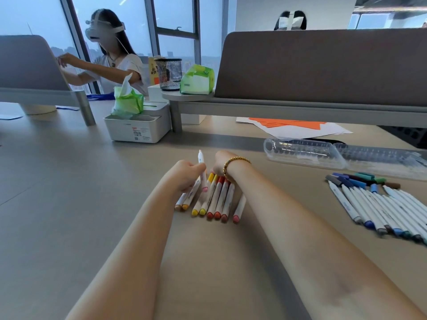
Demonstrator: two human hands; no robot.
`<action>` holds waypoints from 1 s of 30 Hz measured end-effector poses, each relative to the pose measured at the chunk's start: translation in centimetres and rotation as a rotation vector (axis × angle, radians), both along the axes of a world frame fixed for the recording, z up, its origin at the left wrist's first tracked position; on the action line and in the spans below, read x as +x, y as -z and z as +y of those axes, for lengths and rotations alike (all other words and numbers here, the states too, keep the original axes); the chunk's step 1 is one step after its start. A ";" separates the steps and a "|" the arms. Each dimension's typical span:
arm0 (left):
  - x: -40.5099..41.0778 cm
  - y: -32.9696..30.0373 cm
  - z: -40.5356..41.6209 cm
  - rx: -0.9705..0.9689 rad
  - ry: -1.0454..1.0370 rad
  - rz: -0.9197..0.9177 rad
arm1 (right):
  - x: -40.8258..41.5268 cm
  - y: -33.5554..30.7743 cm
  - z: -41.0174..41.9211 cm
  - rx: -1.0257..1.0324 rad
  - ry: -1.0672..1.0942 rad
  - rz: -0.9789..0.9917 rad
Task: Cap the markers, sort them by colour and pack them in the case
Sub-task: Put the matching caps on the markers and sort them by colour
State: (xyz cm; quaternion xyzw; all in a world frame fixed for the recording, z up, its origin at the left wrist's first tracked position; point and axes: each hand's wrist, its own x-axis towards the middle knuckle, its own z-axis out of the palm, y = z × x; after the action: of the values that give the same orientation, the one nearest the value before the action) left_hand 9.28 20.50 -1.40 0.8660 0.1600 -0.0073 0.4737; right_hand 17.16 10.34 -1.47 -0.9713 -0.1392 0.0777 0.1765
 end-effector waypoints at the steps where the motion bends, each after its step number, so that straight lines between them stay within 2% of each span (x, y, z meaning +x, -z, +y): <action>1: 0.0 0.0 -0.1 0.001 0.002 -0.004 | -0.1 0.0 0.0 -0.023 -0.007 -0.021; 3: 0.0 0.0 -0.4 -0.006 0.005 -0.019 | -0.2 0.1 -0.4 -0.019 0.006 -0.066; 5: -0.2 0.0 -1.0 -0.002 0.006 -0.039 | -0.3 -0.1 -1.4 0.110 0.058 -0.097; 8: -0.3 -0.3 -1.9 -0.030 0.020 -0.087 | -0.8 -0.5 -4.0 0.468 0.108 -0.045; 12: -0.6 -0.5 -4.0 -0.061 0.097 -0.102 | -3.3 -0.6 -9.0 0.960 0.191 0.140; 15: -1.0 -0.5 -6.2 -0.046 0.196 -0.096 | -4.4 -0.5 -12.1 1.164 0.233 0.214; 18: -1.5 -0.3 -8.1 0.022 0.325 -0.096 | -4.7 -0.1 -14.6 1.270 0.241 0.239; 21: -2.1 0.1 -9.4 0.081 0.417 -0.102 | -4.7 0.9 -16.1 1.288 0.226 0.224; 26: -2.9 0.0 -10.3 0.127 0.444 -0.078 | -5.1 1.2 -16.3 1.416 0.263 0.298; 30: -2.9 -0.1 -10.4 0.229 0.451 -0.071 | -4.8 1.4 -16.2 1.378 0.290 0.318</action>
State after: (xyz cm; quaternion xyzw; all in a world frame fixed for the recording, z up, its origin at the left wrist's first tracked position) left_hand 6.40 10.10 -1.33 0.9275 -0.0540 -0.0642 0.3643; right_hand 12.32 -5.88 -2.86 -0.6250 0.0010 0.0886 0.7756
